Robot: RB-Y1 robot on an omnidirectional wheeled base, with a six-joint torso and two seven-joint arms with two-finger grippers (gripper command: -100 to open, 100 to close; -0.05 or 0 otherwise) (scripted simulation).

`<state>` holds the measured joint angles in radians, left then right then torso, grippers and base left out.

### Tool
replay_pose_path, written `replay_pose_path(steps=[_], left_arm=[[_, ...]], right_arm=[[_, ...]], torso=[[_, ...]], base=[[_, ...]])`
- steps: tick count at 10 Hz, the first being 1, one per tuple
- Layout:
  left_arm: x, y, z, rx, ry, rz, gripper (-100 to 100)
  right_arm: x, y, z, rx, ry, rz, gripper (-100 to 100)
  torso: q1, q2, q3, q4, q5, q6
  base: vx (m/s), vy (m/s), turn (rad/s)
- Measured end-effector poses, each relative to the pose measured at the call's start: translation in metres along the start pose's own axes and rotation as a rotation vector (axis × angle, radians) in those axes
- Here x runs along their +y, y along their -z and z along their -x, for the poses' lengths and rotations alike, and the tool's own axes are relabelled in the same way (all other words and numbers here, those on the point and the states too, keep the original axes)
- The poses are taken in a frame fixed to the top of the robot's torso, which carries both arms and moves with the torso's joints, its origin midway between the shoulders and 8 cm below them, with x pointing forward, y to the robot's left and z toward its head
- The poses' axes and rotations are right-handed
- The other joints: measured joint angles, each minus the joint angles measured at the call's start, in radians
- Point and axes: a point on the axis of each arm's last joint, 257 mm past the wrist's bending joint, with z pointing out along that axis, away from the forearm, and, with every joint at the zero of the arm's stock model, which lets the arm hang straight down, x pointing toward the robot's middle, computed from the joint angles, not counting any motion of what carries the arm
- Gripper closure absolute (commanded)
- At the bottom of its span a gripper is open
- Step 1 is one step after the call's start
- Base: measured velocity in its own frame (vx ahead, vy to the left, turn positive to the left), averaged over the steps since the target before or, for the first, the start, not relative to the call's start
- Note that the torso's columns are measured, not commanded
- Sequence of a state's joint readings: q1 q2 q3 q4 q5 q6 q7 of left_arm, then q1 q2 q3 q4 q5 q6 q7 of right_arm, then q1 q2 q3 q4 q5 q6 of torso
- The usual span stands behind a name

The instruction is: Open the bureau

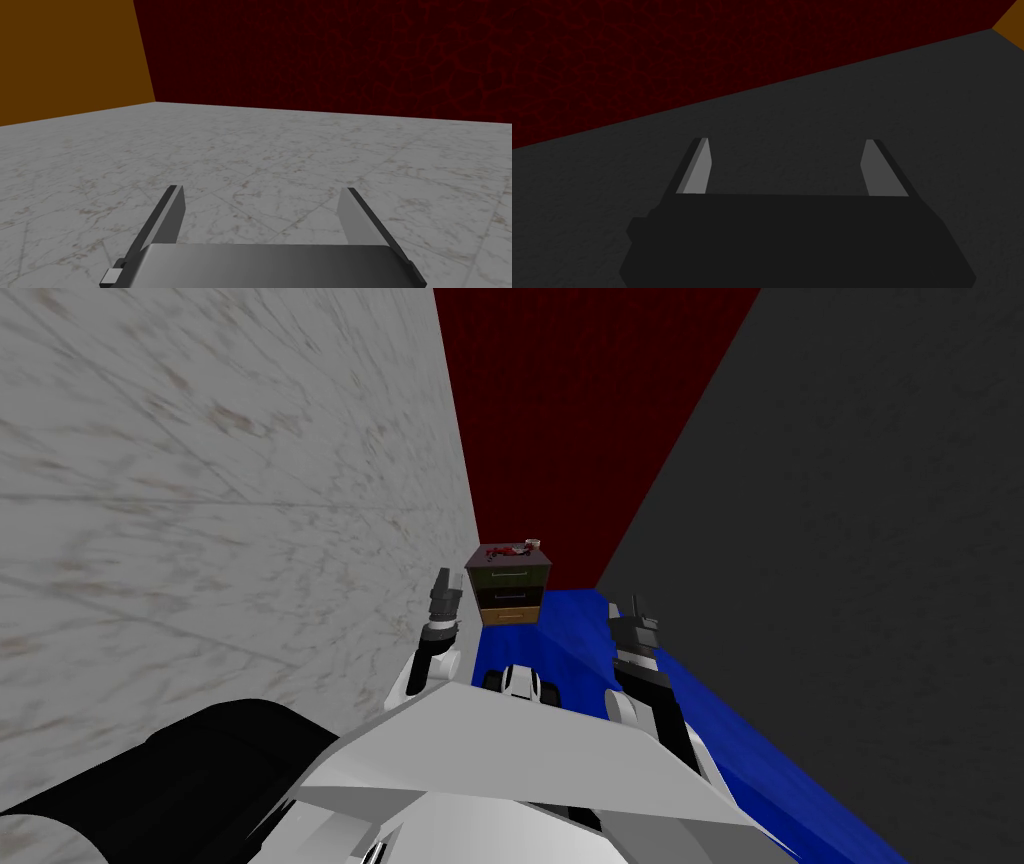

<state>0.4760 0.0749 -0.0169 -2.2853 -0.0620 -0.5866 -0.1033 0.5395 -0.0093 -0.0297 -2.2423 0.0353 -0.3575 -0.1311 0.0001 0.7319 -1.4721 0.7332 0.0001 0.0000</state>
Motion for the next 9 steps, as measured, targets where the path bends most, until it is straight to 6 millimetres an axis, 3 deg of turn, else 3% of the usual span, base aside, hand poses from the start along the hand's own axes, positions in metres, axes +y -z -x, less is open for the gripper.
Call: replay_pose_path(steps=[9], left_arm=[[0.049,0.032,-0.009,0.076,-0.039,0.022,-100]], right_arm=[[0.000,0.000,0.000,0.000,0.000,0.000,0]], torso=[[0.001,0.008,-0.003,0.005,0.000,0.000]], base=[[0.099,-0.010,0.010]])
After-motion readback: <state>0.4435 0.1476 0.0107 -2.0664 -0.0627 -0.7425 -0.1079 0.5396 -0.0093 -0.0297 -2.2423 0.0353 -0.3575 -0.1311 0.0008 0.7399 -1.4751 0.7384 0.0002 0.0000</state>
